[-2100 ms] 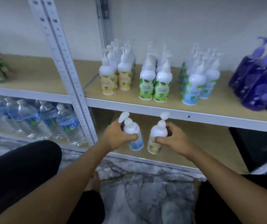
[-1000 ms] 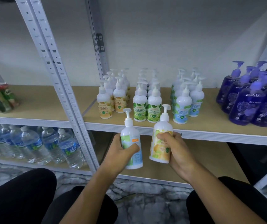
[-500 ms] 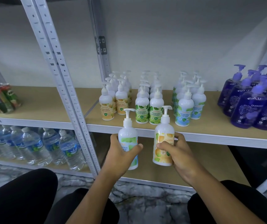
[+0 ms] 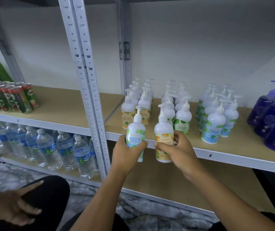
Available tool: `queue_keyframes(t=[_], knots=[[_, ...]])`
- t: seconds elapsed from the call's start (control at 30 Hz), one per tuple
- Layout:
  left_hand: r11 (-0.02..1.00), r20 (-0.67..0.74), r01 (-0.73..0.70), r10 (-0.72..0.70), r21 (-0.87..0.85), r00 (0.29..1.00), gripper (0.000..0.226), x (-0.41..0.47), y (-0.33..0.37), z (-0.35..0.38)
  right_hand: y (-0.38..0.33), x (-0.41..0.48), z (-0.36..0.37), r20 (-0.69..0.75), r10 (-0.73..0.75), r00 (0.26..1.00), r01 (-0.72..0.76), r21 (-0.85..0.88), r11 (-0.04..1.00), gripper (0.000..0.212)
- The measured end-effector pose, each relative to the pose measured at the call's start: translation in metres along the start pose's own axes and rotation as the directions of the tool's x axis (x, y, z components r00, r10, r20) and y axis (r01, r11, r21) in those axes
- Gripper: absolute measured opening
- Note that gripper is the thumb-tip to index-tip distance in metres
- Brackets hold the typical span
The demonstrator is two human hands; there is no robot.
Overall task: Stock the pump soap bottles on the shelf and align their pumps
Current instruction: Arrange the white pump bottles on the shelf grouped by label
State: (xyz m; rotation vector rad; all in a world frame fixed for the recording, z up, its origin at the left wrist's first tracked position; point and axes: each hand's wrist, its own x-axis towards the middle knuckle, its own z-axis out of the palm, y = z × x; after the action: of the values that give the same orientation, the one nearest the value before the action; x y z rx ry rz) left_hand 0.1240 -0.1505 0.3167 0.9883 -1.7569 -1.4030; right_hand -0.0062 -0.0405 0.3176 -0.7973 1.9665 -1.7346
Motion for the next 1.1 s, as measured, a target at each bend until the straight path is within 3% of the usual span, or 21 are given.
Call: queue_keyframes(t=[0.33,0.6,0.77,0.93,1.1], knots=[[0.971,-0.221,0.063,-0.115,-0.229,0.968,0.045,0.035,-0.011,-0.031,-0.018,0.057,0.068,-0.027,-0.161,0.987,0.158,-0.087,0.984,0.058],[0.974,-0.188,0.073,-0.114,-0.214,0.975,0.048,0.038,-0.015,-0.034,0.004,0.086,0.085,-0.075,-0.147,0.986,0.141,-0.079,0.987,0.057],[0.972,-0.158,0.088,-0.125,-0.219,0.980,0.045,0.039,-0.017,-0.032,0.018,0.087,0.086,-0.057,-0.156,0.986,0.154,-0.040,0.987,0.067],[0.967,-0.158,0.091,-0.131,-0.238,0.979,0.041,0.039,-0.017,-0.029,0.032,0.092,0.087,-0.061,-0.131,0.990,0.114,-0.227,0.967,0.055],[0.968,-0.158,0.103,-0.141,-0.229,0.977,0.045,0.040,-0.017,-0.027,0.025,0.103,0.090,-0.058,-0.093,0.994,0.075,-0.265,0.961,0.051]])
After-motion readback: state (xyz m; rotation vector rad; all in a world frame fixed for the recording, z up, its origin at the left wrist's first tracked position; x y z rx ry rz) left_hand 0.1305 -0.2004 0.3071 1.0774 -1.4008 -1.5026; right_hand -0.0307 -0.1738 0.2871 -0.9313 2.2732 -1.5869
